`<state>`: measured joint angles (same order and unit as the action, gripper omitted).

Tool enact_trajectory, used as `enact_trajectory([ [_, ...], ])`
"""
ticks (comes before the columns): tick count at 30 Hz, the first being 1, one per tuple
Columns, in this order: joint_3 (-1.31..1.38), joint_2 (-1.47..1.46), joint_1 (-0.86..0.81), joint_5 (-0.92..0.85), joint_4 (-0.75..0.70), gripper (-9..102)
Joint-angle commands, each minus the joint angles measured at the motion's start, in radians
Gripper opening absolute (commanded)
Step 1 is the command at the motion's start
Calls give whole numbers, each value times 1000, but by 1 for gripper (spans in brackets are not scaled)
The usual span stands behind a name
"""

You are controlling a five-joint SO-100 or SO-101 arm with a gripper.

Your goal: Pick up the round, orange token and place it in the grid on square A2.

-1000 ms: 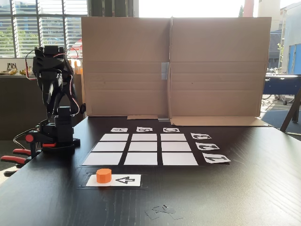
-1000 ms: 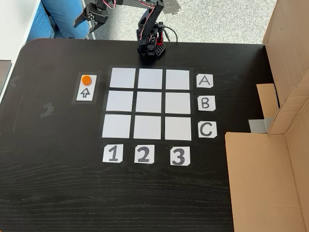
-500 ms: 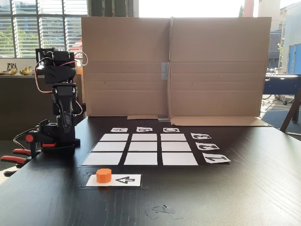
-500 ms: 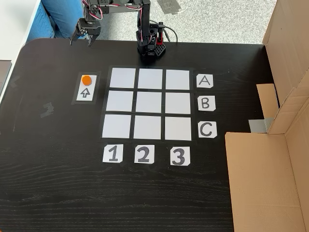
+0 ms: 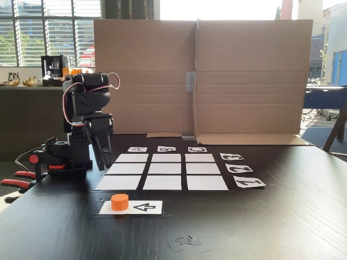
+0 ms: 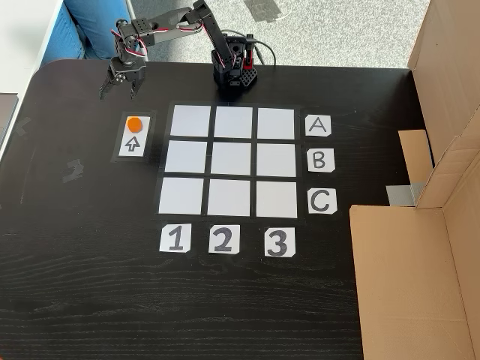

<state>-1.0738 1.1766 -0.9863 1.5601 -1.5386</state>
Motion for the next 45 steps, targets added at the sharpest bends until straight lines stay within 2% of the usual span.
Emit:
enact_trajectory([
  [1, 43, -21, 38, 21, -6, 38],
  [23, -23, -130, 112, 186, 6, 38],
  [45, 69, -314, 91, 201, 41, 38],
])
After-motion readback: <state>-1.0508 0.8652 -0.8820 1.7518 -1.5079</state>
